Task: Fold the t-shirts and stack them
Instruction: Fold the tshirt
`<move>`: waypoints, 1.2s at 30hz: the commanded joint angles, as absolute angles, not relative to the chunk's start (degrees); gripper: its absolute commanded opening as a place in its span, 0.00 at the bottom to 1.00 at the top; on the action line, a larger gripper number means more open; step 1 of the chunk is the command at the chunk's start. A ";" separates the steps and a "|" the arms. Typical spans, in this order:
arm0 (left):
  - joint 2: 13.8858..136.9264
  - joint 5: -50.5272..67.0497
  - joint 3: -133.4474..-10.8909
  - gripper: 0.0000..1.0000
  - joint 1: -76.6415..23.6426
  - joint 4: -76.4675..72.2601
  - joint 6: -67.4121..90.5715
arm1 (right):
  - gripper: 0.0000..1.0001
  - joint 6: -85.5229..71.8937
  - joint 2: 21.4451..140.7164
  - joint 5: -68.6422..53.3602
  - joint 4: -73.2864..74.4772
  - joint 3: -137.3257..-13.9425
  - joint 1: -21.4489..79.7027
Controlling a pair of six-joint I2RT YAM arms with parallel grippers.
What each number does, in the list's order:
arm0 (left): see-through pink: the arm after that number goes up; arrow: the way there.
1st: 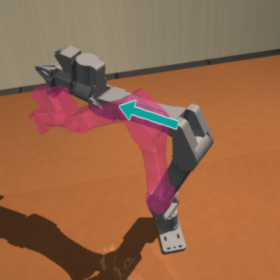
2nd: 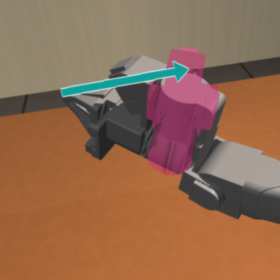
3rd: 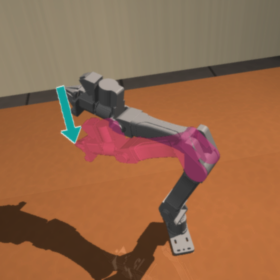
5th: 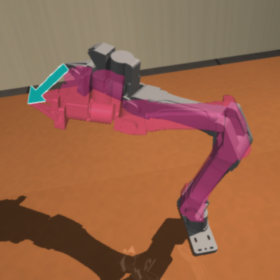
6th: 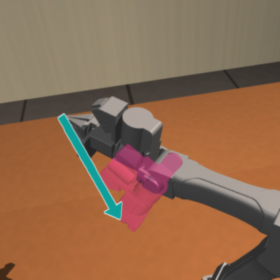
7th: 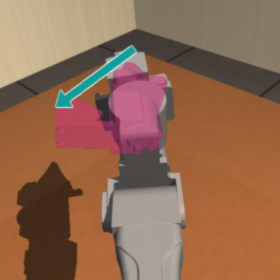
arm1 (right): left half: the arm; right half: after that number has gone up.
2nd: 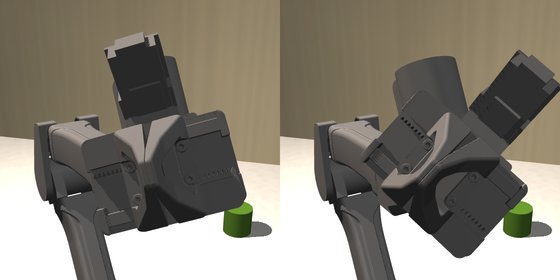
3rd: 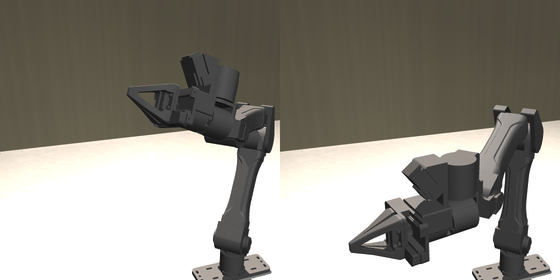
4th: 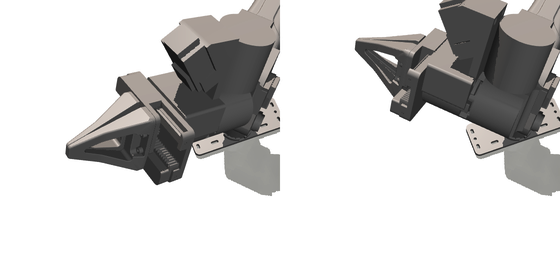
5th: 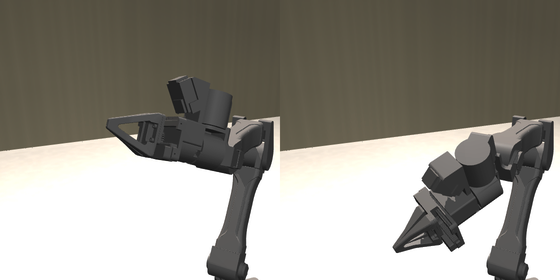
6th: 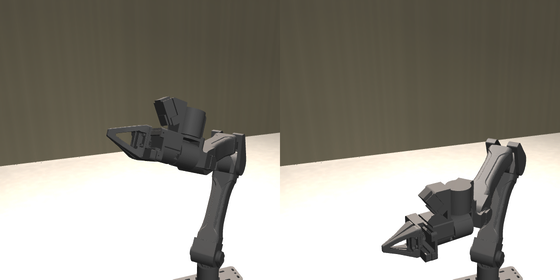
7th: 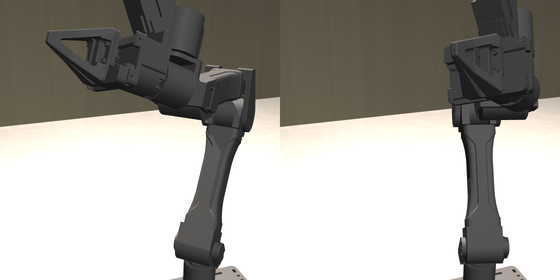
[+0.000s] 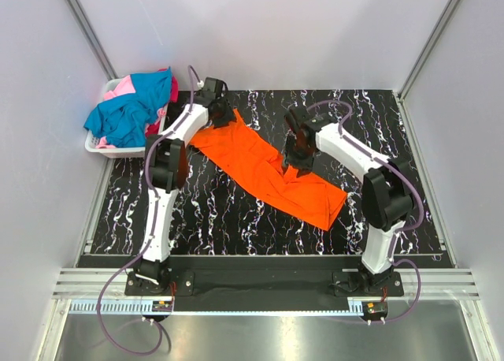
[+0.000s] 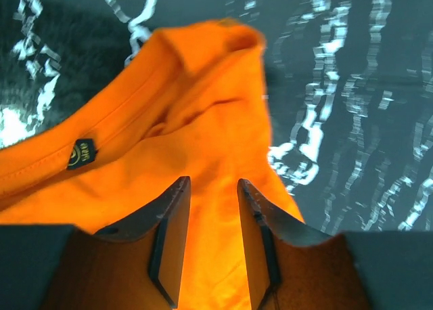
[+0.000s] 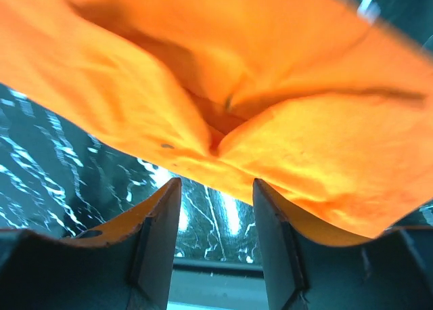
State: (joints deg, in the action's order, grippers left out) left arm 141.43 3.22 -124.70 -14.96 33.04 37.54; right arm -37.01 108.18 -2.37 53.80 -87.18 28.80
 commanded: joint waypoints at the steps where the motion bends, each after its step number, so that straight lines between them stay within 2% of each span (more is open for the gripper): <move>1: 131.23 6.16 -122.79 0.41 -14.41 24.70 33.49 | 0.54 -33.40 103.89 5.70 57.65 -93.33 28.74; 5: 124.47 6.32 -118.40 0.44 -14.41 25.13 32.87 | 0.58 -30.95 106.42 8.96 57.75 -100.17 28.74; 10: 113.85 8.79 -104.70 0.44 -15.81 27.86 35.77 | 0.58 -22.95 120.74 -2.09 58.97 -114.93 28.65; 15: 104.95 6.86 -89.33 0.43 -19.85 30.76 38.32 | 0.58 -20.66 138.72 -13.14 63.01 -139.97 27.60; 16: 103.72 6.59 -87.47 0.43 -20.21 31.11 39.28 | 0.57 -20.22 141.65 -15.62 64.84 -148.28 27.34; 20: 100.46 13.77 -80.78 0.41 -20.92 31.55 39.73 | 0.51 -18.72 152.04 -25.12 63.91 -159.23 27.16; 24: 100.20 17.14 -77.44 0.37 -22.76 31.64 38.50 | 0.42 -18.55 153.90 -34.34 56.35 -154.26 27.16; 26: 100.46 18.10 -77.08 0.37 -23.29 31.55 37.71 | 0.40 -18.46 153.72 -37.25 52.57 -151.36 27.25; 36: 107.31 26.80 -83.13 0.37 -30.22 31.20 35.33 | 0.43 -18.54 157.75 -39.73 46.41 -154.07 27.16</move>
